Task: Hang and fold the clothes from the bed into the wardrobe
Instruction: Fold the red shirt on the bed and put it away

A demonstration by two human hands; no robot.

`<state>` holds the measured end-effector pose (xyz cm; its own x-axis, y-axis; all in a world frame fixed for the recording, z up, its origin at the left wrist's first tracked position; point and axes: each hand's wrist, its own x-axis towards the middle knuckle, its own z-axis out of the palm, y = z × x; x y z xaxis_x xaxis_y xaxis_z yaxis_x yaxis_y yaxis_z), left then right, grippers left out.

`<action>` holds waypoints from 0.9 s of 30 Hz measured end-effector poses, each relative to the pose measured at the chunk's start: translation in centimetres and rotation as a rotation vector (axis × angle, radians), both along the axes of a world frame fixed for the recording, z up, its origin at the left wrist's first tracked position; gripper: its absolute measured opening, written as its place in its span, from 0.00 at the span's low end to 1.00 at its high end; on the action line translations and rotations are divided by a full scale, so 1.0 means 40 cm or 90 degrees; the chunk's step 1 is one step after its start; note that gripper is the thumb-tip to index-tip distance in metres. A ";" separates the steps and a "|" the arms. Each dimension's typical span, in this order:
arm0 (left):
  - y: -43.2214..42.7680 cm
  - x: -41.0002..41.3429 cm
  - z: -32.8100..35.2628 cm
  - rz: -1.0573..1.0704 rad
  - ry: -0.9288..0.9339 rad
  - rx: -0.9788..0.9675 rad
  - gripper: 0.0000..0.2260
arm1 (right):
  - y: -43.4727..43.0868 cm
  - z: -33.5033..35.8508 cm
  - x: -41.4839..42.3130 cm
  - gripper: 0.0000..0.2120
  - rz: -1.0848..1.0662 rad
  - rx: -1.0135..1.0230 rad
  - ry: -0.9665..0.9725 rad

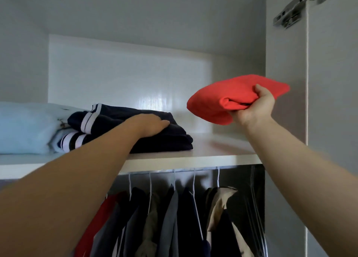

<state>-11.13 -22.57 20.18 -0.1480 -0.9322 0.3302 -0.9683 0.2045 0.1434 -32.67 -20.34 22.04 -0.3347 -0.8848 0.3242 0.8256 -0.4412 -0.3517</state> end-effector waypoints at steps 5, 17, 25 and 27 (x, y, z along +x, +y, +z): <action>-0.026 0.005 -0.007 0.008 -0.004 -0.017 0.21 | -0.122 -0.032 0.031 0.16 -0.003 0.063 0.062; -0.046 0.010 -0.008 -0.017 -0.045 -0.023 0.21 | -0.190 -0.082 0.000 0.28 -0.173 0.315 0.117; -0.016 0.003 -0.011 -0.015 -0.019 -0.003 0.21 | -0.107 -0.105 0.025 0.25 -0.153 0.352 0.291; -0.005 0.001 -0.011 -0.024 0.000 0.005 0.22 | -0.080 -0.106 0.008 0.31 -0.303 0.340 0.380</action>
